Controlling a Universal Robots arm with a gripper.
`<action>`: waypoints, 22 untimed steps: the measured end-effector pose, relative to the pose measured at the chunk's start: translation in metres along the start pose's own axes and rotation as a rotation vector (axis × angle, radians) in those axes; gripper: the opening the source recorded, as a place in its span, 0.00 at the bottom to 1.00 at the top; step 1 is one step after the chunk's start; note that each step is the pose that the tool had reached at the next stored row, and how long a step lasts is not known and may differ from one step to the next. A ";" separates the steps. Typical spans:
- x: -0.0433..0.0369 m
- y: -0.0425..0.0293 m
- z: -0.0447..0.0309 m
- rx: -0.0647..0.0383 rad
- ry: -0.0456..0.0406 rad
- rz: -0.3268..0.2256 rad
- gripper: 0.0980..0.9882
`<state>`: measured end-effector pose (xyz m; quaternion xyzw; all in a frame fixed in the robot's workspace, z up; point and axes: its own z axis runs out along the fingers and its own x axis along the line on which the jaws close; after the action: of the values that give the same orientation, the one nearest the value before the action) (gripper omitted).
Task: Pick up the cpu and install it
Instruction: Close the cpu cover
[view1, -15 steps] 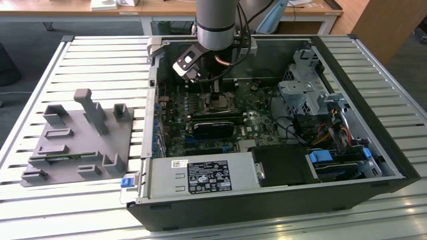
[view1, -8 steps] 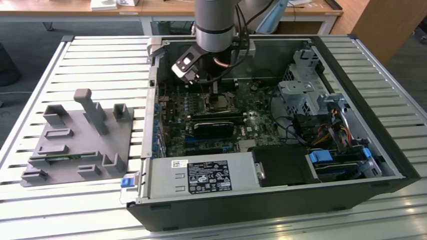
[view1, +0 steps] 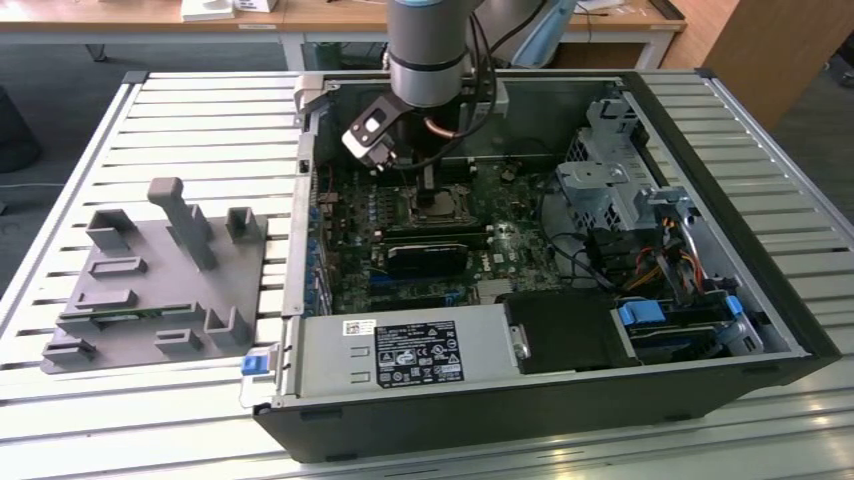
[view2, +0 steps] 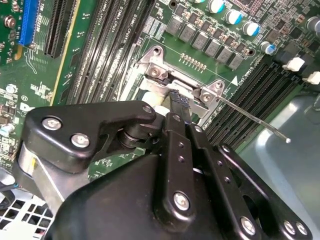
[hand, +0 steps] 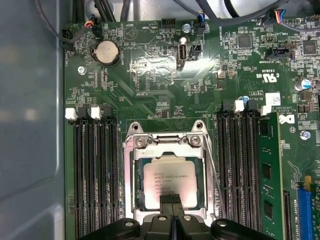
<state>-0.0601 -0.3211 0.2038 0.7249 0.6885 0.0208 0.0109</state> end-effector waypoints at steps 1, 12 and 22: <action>0.0001 0.0000 0.0006 0.000 -0.0001 0.000 0.01; -0.0001 0.0000 0.0051 0.001 0.0091 0.000 0.01; 0.0014 0.0038 -0.0003 0.000 0.0177 0.001 0.01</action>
<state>-0.0563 -0.3199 0.2042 0.7249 0.6883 0.0271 0.0047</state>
